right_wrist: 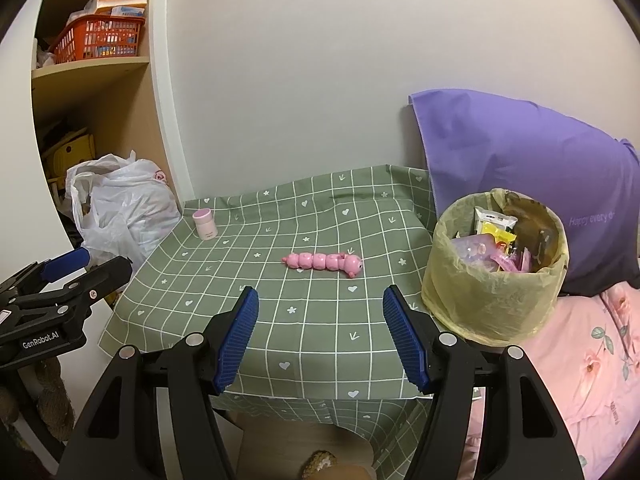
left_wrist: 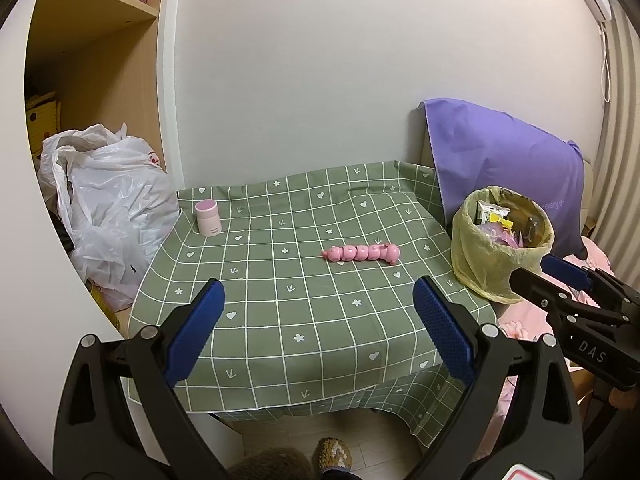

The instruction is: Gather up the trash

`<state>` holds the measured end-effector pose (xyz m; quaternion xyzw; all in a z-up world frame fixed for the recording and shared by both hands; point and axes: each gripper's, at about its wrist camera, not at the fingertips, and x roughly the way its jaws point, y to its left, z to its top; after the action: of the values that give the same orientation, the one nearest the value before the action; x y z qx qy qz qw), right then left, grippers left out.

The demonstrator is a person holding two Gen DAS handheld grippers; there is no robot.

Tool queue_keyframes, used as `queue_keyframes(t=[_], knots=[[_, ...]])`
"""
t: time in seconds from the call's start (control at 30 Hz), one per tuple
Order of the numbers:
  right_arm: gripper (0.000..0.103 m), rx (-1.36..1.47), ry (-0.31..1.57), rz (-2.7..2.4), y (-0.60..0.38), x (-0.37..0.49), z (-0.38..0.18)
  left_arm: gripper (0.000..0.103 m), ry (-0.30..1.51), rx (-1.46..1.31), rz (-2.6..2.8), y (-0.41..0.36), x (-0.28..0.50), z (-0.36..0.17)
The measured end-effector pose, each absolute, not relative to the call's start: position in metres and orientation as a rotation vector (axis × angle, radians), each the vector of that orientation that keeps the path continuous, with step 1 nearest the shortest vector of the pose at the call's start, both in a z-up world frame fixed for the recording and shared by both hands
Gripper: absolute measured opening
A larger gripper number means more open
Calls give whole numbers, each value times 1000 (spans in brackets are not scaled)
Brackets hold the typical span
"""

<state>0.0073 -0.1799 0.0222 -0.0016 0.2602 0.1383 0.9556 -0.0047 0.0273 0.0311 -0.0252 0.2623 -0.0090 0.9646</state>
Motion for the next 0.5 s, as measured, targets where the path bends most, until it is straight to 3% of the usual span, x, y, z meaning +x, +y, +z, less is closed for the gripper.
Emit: queue_keyframes(t=[0.5], knots=[[61, -2, 527, 279, -180, 7, 22, 91, 534, -54, -21, 27, -3, 30]])
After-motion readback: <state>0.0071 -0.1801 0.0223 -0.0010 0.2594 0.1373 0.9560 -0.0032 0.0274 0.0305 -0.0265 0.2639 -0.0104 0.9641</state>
